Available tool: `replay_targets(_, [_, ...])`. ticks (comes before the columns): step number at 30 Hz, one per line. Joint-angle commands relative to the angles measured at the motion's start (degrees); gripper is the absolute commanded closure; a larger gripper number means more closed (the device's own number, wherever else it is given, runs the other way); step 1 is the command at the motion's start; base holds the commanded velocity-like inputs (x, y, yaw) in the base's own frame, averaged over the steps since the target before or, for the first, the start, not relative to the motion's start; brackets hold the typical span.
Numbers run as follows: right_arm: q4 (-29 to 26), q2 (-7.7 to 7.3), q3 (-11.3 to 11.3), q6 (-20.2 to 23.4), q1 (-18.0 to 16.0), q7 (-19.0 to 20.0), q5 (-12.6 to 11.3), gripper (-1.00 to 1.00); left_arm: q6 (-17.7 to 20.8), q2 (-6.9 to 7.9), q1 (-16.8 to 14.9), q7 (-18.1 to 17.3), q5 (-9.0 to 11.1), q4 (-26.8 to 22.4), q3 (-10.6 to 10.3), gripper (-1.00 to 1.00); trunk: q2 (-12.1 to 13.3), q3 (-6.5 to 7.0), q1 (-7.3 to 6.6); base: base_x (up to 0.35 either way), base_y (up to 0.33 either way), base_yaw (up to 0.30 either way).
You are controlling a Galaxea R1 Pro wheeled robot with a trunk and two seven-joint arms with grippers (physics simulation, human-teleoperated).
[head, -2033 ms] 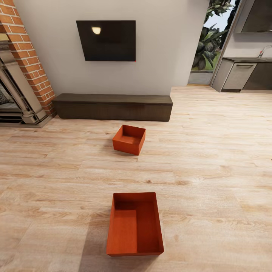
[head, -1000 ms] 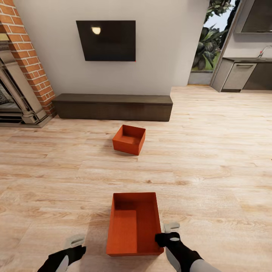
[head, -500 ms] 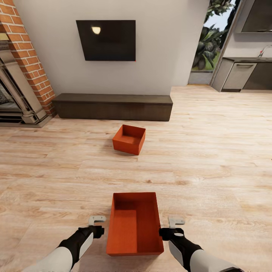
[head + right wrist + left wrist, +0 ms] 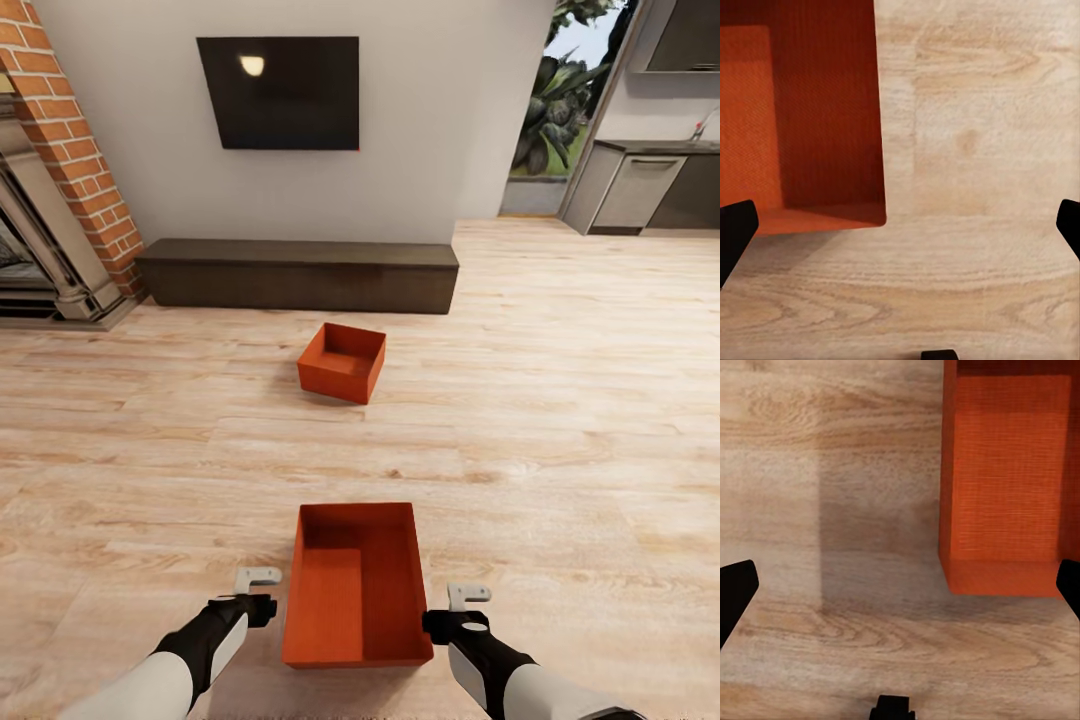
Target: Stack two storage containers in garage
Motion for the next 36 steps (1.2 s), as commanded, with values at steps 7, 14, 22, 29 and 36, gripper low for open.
replay_targets(7, [0.0, 0.02, 0.6, -0.1, 0.0, -0.2, -0.3, -1.0, 0.3, -0.05, 0.0, 0.2, 0.1, -0.1, -0.1, -1.0, 0.0, -0.69, 0.0, 0.0, 0.0, 0.06])
replay_targets(14, [0.0, 0.02, 0.7, -0.1, 0.0, -0.2, -0.2, -1.0, 0.3, -0.07, 0.0, 0.2, 0.1, 0.0, -0.1, -1.0, 0.0, -1.33, 0.0, 0.0, 0.0, 0.079])
replay_targets(22, [0.0, 0.04, 0.8, -0.2, 0.0, -0.1, -0.2, -1.0, 0.3, 0.01, 0.0, 0.2, 0.1, 0.0, -0.1, -1.0, 0.0, -2.06, 0.0, 0.0, 0.0, 0.08])
replay_targets(29, [0.0, 0.03, 0.7, -0.2, 0.0, -0.1, -0.3, -1.0, 0.3, -0.06, 0.0, 0.2, 0.1, 0.0, -0.1, -1.0, 0.0, -2.71, 0.0, 0.0, 0.0, 0.056])
replay_targets(36, [0.0, 0.03, 0.7, -0.2, 0.0, -0.2, -0.4, -1.0, 0.3, -0.07, 0.0, 0.2, 0.1, 0.0, -0.1, -1.0, 0.0, -3.35, 0.0, 0.0, 0.0, 0.002])
